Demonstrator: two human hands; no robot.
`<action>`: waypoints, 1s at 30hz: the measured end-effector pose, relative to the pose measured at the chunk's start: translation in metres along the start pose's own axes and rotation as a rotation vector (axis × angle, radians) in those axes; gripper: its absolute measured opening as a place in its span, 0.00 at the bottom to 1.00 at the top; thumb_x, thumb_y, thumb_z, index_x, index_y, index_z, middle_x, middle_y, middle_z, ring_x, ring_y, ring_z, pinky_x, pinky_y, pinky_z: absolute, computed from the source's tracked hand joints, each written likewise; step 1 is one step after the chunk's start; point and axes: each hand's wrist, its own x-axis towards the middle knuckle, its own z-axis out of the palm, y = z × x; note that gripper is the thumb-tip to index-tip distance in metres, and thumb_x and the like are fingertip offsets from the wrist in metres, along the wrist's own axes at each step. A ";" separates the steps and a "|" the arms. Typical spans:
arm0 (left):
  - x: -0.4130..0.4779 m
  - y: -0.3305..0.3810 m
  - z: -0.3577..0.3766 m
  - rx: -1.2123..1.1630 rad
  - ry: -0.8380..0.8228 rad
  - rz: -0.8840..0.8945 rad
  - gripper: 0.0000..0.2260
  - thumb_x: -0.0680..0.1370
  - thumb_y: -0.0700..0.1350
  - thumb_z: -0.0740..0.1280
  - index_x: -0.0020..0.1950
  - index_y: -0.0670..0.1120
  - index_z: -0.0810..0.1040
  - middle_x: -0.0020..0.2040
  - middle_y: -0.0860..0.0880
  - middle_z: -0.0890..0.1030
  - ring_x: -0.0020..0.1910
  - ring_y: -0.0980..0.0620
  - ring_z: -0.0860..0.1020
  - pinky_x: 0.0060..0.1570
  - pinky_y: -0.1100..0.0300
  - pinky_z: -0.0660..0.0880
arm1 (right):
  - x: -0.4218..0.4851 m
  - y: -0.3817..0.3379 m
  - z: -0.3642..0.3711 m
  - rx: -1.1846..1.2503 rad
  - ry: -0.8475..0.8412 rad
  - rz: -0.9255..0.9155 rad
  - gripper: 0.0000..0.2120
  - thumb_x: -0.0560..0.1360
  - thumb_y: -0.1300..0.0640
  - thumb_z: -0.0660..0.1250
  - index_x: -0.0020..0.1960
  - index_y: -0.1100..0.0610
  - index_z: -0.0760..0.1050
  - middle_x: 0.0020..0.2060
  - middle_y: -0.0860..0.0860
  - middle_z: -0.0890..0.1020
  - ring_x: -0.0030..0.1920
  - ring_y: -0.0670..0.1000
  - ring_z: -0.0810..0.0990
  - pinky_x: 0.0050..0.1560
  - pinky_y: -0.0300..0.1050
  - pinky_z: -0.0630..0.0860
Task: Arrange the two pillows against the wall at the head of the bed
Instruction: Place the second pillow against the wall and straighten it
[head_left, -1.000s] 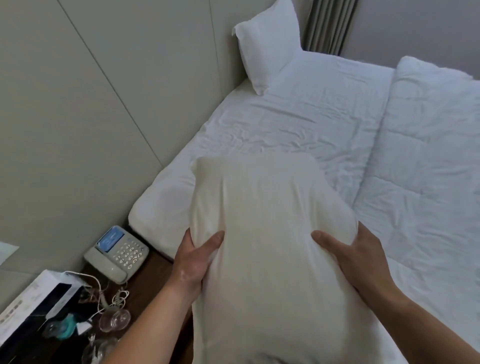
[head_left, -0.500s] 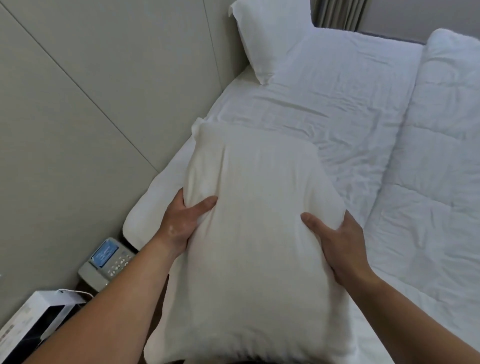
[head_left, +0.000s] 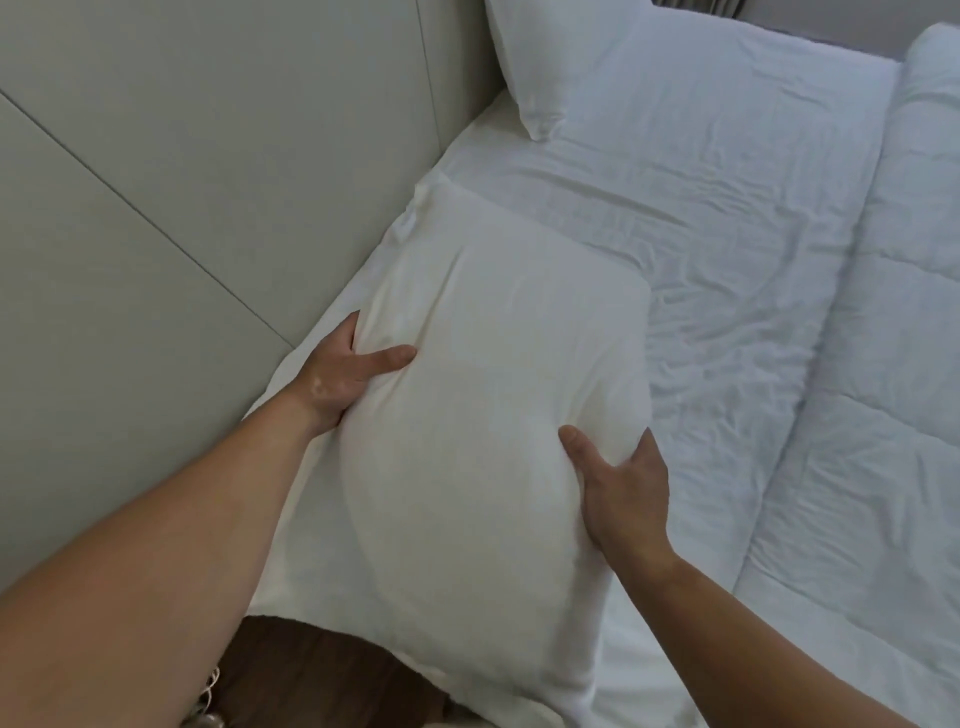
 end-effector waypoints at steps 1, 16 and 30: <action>0.016 -0.004 0.000 0.014 -0.023 -0.004 0.36 0.56 0.57 0.86 0.62 0.57 0.80 0.59 0.54 0.87 0.62 0.47 0.84 0.64 0.43 0.78 | 0.008 0.004 0.010 0.001 0.022 0.018 0.22 0.68 0.43 0.78 0.60 0.44 0.77 0.50 0.39 0.84 0.54 0.47 0.82 0.59 0.48 0.76; 0.103 -0.125 -0.019 0.319 0.039 -0.176 0.52 0.62 0.74 0.72 0.82 0.59 0.59 0.77 0.52 0.73 0.73 0.46 0.74 0.74 0.49 0.69 | 0.093 0.043 0.057 -0.542 -0.116 0.219 0.48 0.58 0.35 0.81 0.71 0.54 0.69 0.64 0.51 0.79 0.66 0.55 0.77 0.61 0.49 0.77; 0.054 -0.178 -0.081 0.273 -0.101 -0.426 0.71 0.44 0.82 0.70 0.83 0.58 0.55 0.79 0.46 0.70 0.75 0.45 0.72 0.65 0.55 0.69 | 0.243 -0.140 0.254 -1.373 -0.806 -0.803 0.29 0.79 0.50 0.66 0.78 0.48 0.65 0.77 0.49 0.68 0.75 0.54 0.68 0.73 0.51 0.65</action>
